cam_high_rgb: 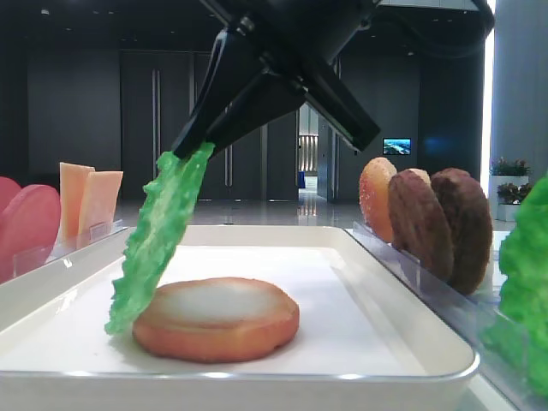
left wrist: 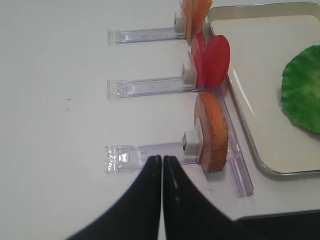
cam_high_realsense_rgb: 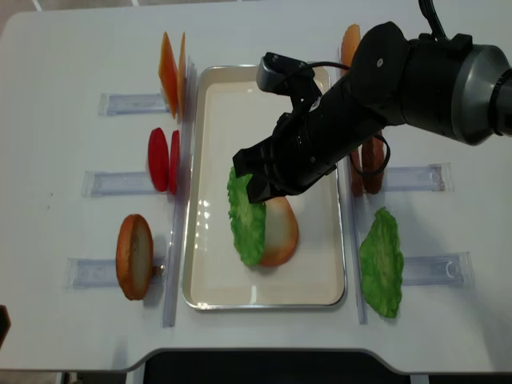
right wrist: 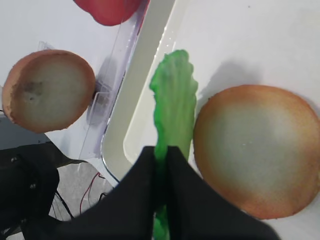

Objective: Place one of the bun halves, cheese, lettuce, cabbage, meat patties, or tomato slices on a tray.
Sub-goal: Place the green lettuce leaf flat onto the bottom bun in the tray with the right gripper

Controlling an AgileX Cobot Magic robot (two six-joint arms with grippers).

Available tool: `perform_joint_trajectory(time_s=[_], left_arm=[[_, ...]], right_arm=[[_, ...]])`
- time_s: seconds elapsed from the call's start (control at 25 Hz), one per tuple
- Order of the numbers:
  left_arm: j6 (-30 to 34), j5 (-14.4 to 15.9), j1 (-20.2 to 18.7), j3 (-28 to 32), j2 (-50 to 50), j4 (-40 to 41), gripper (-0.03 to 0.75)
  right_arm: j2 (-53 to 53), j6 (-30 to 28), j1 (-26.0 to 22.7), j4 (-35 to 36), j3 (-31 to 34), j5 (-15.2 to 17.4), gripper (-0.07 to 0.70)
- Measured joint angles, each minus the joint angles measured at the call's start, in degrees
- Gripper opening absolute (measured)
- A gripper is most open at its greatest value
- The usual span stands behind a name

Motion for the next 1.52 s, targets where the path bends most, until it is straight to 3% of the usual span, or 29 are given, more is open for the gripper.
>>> perform_joint_trajectory(time_s=[0.44, 1.28, 1.52], left_arm=[[0.0, 0.0, 0.0, 0.0, 0.0, 0.0, -0.001], [0.0, 0.0, 0.0, 0.0, 0.0, 0.0, -0.001], [0.0, 0.0, 0.0, 0.0, 0.0, 0.0, -0.001]], right_arm=[[0.0, 2.6, -0.1, -7.7, 0.0, 0.2, 0.020], [0.0, 3.2, -0.1, -11.8, 0.0, -0.6, 0.020], [0.0, 3.2, -0.1, -12.3, 0.0, -0.8, 0.071]])
